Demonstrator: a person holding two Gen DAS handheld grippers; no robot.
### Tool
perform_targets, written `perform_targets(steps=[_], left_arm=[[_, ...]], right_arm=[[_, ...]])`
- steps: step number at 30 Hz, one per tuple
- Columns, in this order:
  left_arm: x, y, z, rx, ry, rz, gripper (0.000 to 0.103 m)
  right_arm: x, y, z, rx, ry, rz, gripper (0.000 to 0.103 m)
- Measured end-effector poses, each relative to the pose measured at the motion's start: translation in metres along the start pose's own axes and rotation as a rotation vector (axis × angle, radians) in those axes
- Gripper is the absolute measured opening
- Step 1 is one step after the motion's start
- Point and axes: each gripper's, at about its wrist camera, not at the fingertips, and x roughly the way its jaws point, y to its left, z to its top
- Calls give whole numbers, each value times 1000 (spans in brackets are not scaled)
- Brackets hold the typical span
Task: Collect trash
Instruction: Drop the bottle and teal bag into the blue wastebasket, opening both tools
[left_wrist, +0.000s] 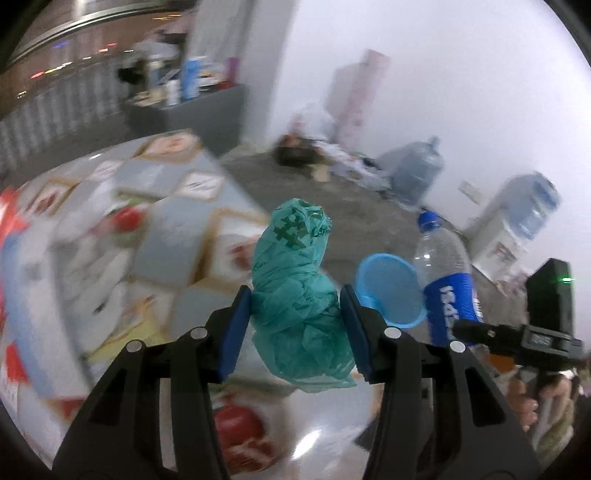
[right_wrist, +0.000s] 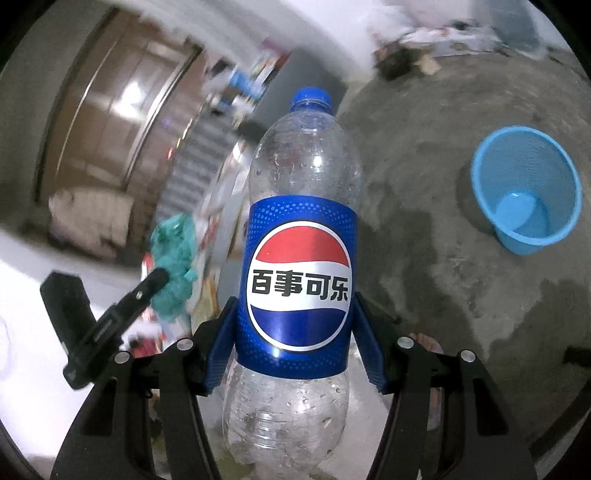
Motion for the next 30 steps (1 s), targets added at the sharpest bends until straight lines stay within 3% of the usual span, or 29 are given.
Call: perform_targets(steps=[5, 8, 14, 18, 20, 22, 23, 25, 30], left_arm=[[56, -52, 43, 56, 139, -174, 47], [107, -89, 64, 102, 249, -228, 47], [228, -147, 82, 193, 460, -228, 47], [292, -174, 84, 216, 546, -251, 48], [321, -189, 84, 238, 572, -238, 49], [341, -198, 86, 240, 574, -215, 69], [348, -202, 87, 231, 568, -212, 73], [354, -205, 92, 205, 543, -205, 76], [345, -208, 96, 158, 505, -251, 79]], right_arm=[[-24, -62, 19, 217, -78, 44, 58], [-28, -111, 31, 376, -105, 85, 58], [-13, -198, 46, 657, -112, 124, 59], [1, -238, 52, 798, -119, 144, 60], [10, -256, 58, 860, -118, 172, 61], [21, -273, 66, 925, -126, 203, 62], [25, -279, 68, 951, -137, 207, 63], [30, -292, 73, 985, -157, 207, 73], [42, -311, 73, 1054, -183, 199, 74]])
